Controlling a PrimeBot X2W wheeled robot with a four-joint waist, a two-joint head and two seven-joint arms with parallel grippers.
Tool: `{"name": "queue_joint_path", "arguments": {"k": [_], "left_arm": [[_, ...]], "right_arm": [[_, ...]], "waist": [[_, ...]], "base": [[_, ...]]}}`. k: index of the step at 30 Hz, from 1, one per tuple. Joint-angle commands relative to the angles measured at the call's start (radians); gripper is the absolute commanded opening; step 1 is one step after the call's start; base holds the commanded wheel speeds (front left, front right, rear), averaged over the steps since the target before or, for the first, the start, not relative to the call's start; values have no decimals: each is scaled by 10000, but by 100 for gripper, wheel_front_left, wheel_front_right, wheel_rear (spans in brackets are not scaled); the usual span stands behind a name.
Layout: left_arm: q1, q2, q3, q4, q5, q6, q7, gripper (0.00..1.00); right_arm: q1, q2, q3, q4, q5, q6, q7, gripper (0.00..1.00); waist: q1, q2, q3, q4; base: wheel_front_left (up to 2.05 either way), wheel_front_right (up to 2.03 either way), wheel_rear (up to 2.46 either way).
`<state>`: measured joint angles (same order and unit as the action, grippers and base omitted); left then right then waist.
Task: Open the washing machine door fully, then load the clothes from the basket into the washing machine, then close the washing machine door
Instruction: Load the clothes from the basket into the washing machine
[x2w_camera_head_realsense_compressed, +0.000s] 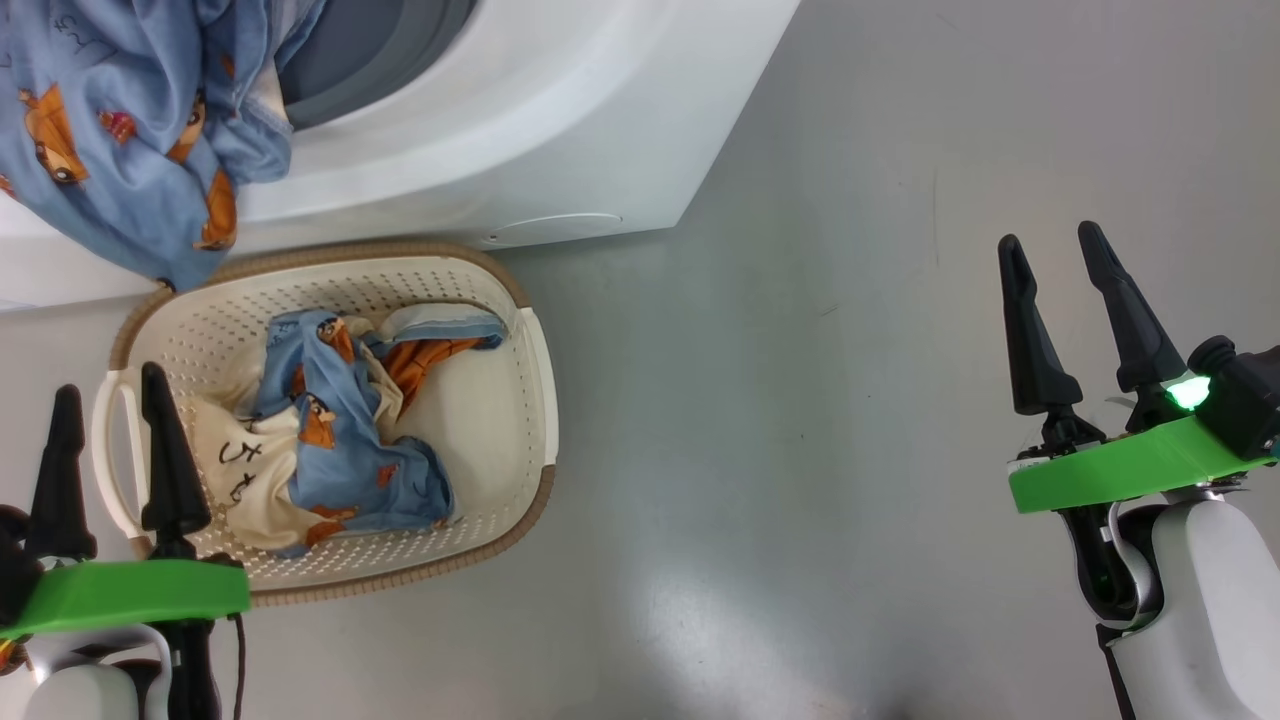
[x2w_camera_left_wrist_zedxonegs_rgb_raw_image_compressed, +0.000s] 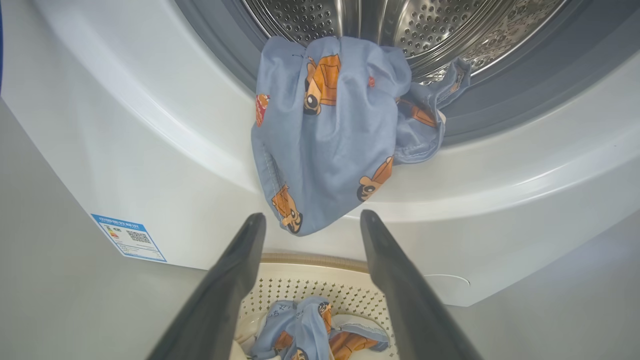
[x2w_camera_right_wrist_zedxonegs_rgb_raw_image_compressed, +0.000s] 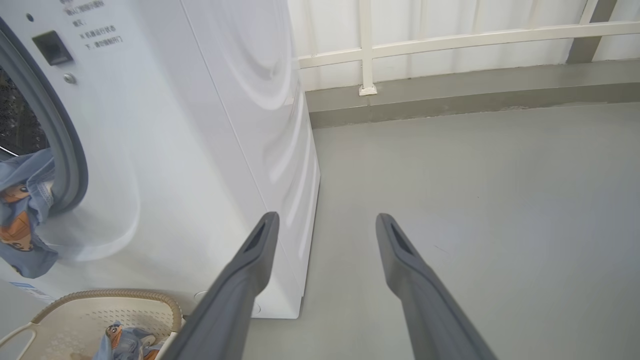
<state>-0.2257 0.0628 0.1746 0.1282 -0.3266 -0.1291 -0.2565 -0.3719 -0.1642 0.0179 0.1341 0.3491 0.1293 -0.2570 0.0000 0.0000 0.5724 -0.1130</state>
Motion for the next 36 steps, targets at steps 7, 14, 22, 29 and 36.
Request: {"name": "queue_joint_path", "arguments": {"k": [7,14,22,29,36], "left_arm": [[138,60,411,-317,74,-15,-53,100],[-36,131,399,-254,75,-15,-53,100],[-782,368,147,159,107,-15,-53,100],[-1969,682,-330,1095,32,-15,-53,100],[-2940,952,-682,2192,-193,-15,-53,100]], "right_arm": [[38,-89,171,-218,2,14,-48,100],[29,-64,159,-223,1,14,-48,100],[-21,-30,135,-240,-11,14,-48,100],[-55,-5,198,-226,-3,14,-48,100],[-58,38,245,-234,17,14,-48,100]], "waist": [[0,0,0,-20],[0,0,42,-21],[0,0,105,-11],[0,0,144,-55],[0,0,187,-173]], "base": [[0,0,0],[0,0,0],[0,0,0],[0,0,0],[0,0,0]]}}
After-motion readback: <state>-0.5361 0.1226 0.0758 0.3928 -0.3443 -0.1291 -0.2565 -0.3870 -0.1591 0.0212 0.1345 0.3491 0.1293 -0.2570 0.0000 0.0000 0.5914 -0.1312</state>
